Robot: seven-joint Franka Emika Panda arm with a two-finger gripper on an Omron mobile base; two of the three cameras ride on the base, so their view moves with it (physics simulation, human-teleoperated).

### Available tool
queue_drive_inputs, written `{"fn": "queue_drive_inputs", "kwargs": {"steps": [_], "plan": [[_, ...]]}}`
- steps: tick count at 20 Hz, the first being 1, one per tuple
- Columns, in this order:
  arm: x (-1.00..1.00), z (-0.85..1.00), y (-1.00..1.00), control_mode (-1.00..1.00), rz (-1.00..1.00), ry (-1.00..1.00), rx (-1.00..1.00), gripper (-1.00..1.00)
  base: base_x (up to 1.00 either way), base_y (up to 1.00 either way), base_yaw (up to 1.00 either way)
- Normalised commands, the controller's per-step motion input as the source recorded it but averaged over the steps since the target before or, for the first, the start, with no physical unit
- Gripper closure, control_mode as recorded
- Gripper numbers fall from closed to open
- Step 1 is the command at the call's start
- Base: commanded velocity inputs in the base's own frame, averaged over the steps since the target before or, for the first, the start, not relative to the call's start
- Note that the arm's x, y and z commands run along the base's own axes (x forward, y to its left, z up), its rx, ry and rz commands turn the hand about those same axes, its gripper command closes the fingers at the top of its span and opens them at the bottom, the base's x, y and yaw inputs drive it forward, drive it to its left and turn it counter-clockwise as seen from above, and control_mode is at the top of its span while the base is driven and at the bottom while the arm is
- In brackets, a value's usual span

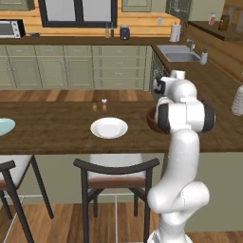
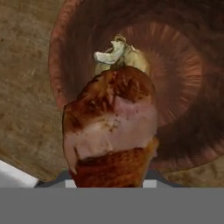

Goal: Pick the chicken drumstick and onion from their plates and place them in the bowl. Then put the bowl in the fridge.

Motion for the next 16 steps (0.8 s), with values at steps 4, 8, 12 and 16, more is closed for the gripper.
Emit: {"fn": "queue_drive_inputs", "kwargs": {"steps": [4,8,12,16], "plan": [[0.58,-0.38,-0.04,-1.0,0.0,0.0,0.0,1.0,0.0,0.0,0.0],[0.35,-0.31,-0.1,-1.0,0.0,0.0,0.0,1.0,0.0,0.0,0.0],[0.12,-0.6,0.0,-1.0,0.0,0.0,0.0,-1.0,0.0,0.0,0.0],[0.08,-0.16,0.0,-1.0,0.0,-0.01,0.0,-1.0,0.0,0.0,0.0]]}}
